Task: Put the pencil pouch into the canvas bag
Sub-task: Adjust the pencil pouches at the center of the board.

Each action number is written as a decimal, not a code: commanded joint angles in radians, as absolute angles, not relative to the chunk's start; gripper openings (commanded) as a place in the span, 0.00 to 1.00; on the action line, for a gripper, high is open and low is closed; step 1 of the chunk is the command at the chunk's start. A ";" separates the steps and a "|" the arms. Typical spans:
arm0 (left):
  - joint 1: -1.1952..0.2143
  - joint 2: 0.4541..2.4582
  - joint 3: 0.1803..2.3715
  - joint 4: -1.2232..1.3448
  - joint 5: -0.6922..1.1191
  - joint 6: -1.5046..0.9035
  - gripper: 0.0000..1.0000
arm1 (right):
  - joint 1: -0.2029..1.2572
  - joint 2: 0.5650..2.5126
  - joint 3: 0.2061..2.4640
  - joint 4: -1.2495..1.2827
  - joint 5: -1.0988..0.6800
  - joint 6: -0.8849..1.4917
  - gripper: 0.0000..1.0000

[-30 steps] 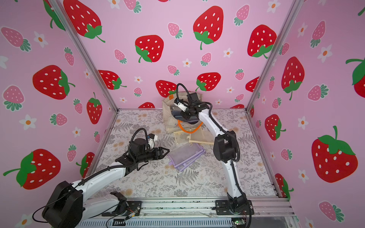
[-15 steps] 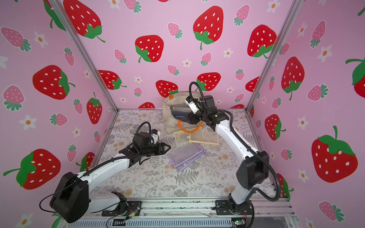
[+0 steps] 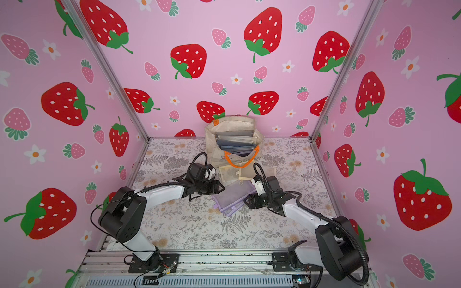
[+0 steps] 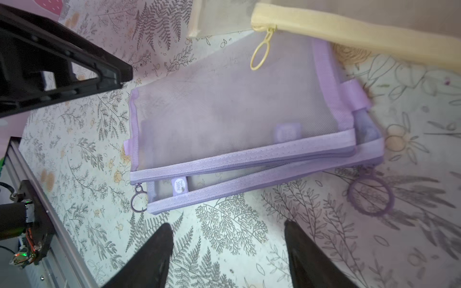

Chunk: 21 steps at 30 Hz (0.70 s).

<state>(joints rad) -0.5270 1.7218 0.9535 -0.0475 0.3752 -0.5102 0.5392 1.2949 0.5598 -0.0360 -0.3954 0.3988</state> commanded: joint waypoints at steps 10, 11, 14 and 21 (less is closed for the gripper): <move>-0.603 1.777 0.909 0.063 0.382 -0.535 0.58 | 0.541 1.460 0.566 0.190 -0.465 0.477 0.72; -0.612 1.771 0.896 0.072 0.379 -0.541 0.56 | 0.541 1.471 0.563 0.192 -0.464 0.474 0.72; -0.638 1.756 0.852 0.102 0.368 -0.564 0.54 | 0.541 1.494 0.560 0.197 -0.463 0.471 0.72; -0.715 1.735 0.770 0.166 0.348 -0.619 0.50 | 0.536 1.542 0.572 0.212 -0.480 0.469 0.73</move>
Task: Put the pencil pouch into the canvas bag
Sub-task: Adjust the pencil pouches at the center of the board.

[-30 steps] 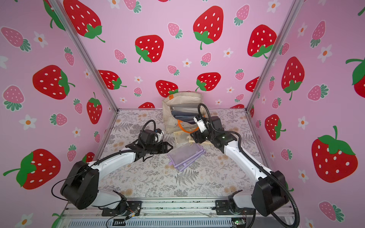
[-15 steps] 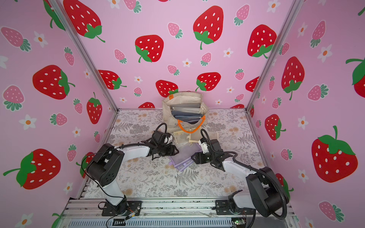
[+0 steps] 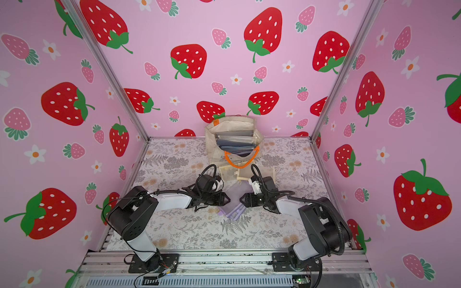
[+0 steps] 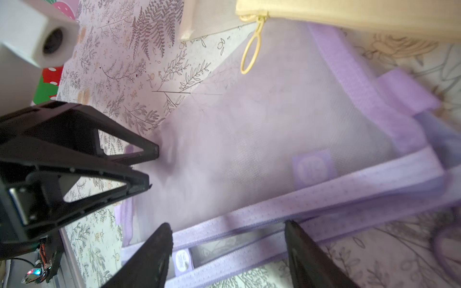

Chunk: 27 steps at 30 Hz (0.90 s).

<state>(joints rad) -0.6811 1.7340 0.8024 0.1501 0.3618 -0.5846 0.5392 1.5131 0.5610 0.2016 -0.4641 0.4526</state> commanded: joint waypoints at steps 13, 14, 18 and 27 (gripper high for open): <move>-0.806 1.620 0.651 0.290 0.382 -0.740 0.47 | 0.525 1.532 0.555 0.236 -0.509 0.495 0.73; -0.802 1.589 0.652 0.258 0.370 -0.731 0.47 | 0.525 1.534 0.555 0.236 -0.512 0.494 0.73; -0.770 1.488 0.681 0.098 0.289 -0.655 0.50 | 0.525 1.545 0.553 0.240 -0.518 0.495 0.72; -0.659 1.587 0.749 0.082 0.315 -0.602 0.52 | 0.525 1.558 0.548 0.241 -0.526 0.494 0.71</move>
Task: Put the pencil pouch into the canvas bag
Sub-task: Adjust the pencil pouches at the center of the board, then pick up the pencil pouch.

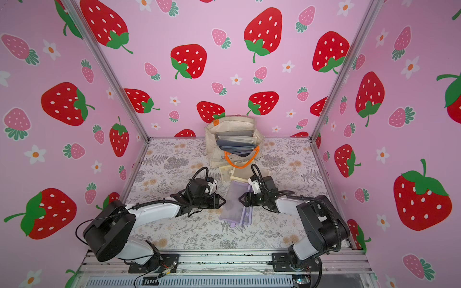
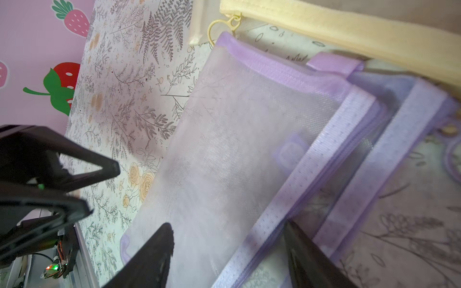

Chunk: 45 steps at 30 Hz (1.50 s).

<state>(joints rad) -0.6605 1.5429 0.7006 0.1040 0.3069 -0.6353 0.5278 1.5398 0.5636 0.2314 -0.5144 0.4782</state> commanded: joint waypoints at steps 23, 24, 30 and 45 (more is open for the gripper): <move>-0.701 1.676 0.737 0.328 0.411 -0.692 0.07 | 0.525 1.553 0.546 0.246 -0.554 0.490 0.66; -0.701 1.662 0.735 0.317 0.408 -0.690 0.01 | 0.525 1.542 0.543 0.245 -0.559 0.491 0.66; -0.706 1.532 0.718 0.207 0.379 -0.641 0.00 | 0.525 1.434 0.526 0.207 -0.570 0.488 0.70; -0.724 1.176 0.732 -0.029 0.347 -0.486 0.00 | 0.515 1.075 0.577 0.018 -0.604 0.498 0.82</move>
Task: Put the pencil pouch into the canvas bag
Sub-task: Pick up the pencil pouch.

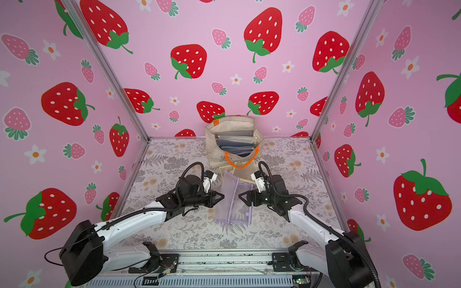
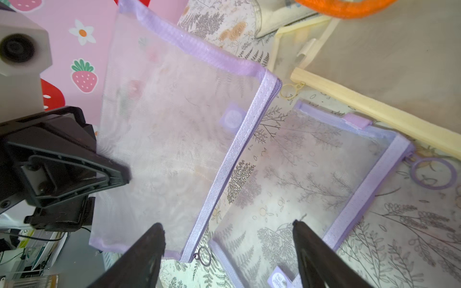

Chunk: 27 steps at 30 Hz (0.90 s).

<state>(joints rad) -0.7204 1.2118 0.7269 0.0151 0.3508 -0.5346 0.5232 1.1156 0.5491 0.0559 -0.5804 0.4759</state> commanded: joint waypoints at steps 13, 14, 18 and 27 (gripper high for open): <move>-0.737 1.045 0.708 0.176 0.468 -0.440 0.00 | 0.466 0.939 0.552 0.154 -0.726 0.656 0.84; -0.742 1.043 0.710 0.186 0.472 -0.434 0.00 | 0.466 0.939 0.552 0.168 -0.736 0.663 0.84; -0.755 1.043 0.705 0.245 0.484 -0.425 0.00 | 0.466 0.962 0.554 0.213 -0.775 0.684 0.84; -0.780 1.072 0.706 0.347 0.551 -0.431 0.00 | 0.472 0.986 0.520 0.371 -0.843 0.717 0.86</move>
